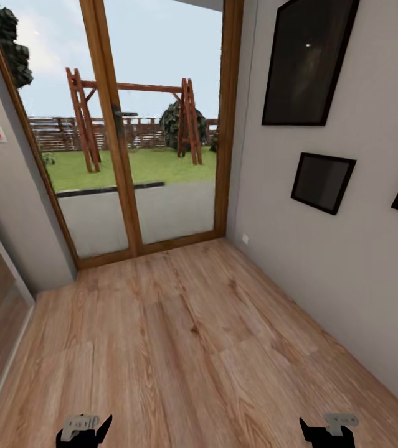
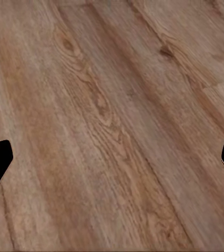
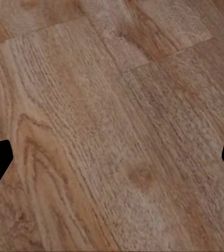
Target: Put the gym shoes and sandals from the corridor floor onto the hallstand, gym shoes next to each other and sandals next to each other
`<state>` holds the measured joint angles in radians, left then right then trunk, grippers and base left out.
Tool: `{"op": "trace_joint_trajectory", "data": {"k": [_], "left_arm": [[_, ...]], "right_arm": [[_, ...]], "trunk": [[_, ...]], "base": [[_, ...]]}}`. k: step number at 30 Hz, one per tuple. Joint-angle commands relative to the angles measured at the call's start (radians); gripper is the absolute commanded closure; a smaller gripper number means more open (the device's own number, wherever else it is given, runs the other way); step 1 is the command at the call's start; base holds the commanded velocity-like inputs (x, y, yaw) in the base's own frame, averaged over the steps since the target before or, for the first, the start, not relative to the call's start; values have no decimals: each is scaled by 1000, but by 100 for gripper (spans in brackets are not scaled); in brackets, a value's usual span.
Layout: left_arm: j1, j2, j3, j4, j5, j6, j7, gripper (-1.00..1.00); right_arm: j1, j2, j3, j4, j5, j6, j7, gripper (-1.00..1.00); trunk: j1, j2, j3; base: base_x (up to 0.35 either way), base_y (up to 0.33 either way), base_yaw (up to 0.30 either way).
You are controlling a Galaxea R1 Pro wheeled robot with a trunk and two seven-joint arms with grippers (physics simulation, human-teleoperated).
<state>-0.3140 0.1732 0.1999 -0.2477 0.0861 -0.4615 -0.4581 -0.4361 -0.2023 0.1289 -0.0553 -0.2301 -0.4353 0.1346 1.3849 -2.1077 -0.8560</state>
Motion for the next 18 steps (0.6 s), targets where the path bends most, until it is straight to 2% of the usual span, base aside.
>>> {"op": "trace_joint_trajectory", "data": {"k": [1, 12, 18], "left_arm": [[0, 0, 3, 1, 9, 1, -10, -100], [0, 0, 3, 1, 9, 1, -10, -100], [0, 1, 3, 1, 9, 1, -10, -100]], "right_arm": [[-1, 0, 7, 2, -11, -3, 5, -100], [-1, 0, 7, 2, -11, -3, 5, -100], [-1, 0, 7, 2, -11, -3, 5, -100]], "trunk": [[0, 0, -1], [0, 0, 3], [0, 0, 5]], "base": [[337, 67, -257], [337, 16, -258], [337, 84, -258]]}}
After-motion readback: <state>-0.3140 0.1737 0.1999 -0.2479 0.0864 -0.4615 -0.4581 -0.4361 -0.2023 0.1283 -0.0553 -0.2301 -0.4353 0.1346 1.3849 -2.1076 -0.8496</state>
